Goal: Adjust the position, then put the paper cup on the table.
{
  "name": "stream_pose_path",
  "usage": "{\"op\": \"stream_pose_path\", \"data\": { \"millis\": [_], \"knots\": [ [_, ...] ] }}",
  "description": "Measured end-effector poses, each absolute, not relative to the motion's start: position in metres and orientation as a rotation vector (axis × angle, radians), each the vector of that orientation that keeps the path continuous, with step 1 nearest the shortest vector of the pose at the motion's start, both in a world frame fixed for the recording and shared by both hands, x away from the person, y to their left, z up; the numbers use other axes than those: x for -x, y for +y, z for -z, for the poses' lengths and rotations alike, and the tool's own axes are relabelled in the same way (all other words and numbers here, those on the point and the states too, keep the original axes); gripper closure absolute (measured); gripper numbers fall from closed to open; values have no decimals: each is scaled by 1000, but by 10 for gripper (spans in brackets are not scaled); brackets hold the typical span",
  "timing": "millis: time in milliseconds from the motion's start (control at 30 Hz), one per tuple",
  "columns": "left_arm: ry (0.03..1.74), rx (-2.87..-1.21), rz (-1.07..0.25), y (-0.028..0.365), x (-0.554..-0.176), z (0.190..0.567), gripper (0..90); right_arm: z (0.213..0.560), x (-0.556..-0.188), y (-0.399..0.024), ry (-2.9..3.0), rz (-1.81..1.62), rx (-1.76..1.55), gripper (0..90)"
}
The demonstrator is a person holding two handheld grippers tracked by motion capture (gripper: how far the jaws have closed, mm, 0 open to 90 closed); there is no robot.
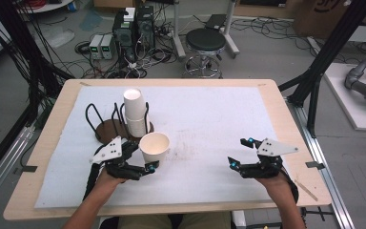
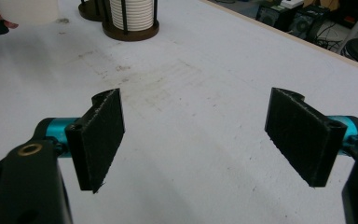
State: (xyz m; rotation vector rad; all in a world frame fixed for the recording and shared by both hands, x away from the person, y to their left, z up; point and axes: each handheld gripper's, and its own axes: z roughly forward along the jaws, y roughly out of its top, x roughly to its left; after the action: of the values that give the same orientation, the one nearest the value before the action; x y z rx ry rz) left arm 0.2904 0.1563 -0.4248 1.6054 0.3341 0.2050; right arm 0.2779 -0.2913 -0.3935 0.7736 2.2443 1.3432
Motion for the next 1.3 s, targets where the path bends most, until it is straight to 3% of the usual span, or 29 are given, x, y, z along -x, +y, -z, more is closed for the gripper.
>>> {"op": "stream_pose_path", "data": {
  "millis": [600, 1300],
  "knots": [
    [353, -1580, -201, 146, -298, 425, 301, 395, -275, -297, 2230, -1366, -790, 202],
    [467, -1553, -317, 95, -351, 422, 302, 394, -283, -296, 2221, -1413, -793, 203]
  ]
}}
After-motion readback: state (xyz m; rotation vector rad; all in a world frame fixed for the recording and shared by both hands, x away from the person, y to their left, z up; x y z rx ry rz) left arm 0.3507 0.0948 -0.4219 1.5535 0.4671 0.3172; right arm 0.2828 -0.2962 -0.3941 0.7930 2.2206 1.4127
